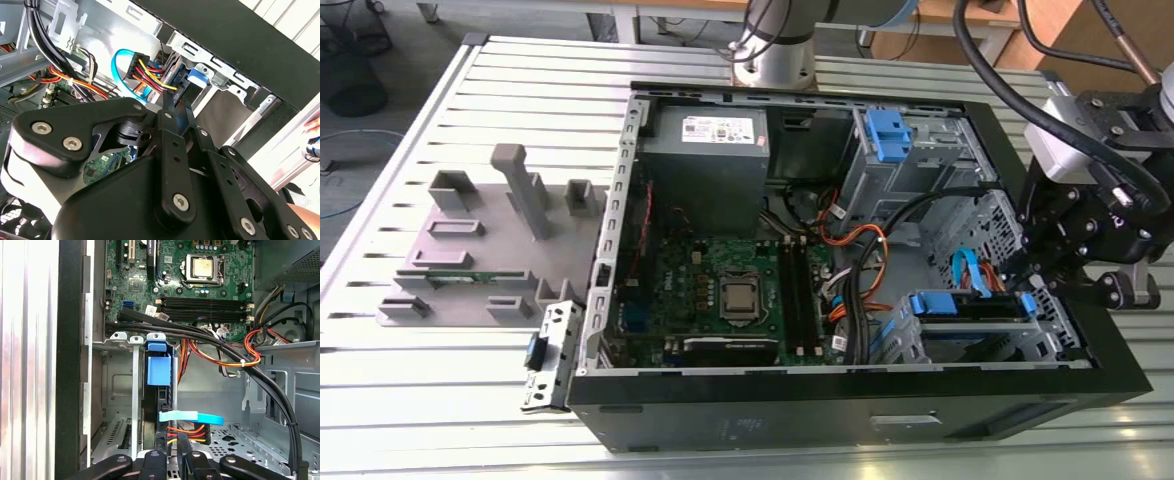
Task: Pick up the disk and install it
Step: 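Insert the second disk wire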
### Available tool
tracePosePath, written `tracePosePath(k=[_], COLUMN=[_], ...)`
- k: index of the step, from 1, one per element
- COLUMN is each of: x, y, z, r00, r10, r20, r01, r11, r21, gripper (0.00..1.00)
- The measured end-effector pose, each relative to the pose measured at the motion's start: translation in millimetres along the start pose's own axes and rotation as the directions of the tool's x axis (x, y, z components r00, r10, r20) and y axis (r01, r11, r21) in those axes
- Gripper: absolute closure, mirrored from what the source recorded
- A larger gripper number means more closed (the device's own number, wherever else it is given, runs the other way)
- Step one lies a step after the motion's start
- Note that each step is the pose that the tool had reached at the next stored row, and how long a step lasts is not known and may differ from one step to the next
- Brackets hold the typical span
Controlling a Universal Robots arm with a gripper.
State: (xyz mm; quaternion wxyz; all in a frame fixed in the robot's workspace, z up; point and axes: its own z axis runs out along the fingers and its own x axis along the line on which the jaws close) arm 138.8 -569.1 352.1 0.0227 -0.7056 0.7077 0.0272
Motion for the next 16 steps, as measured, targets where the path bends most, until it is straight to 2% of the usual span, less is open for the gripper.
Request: tracePosePath(k=[7, 16], x=[-0.2, -0.2], y=[0.0, 0.0], z=[-2.3, -2.5], r00=[1.0000, 0.9997], r10=[0.000, 0.023], r20=[0.0003, 0.0002], r01=[0.000, -0.023], r11=[1.0000, 0.9997], r21=[0.0000, 0.0016], gripper=[0.76, 0.76])
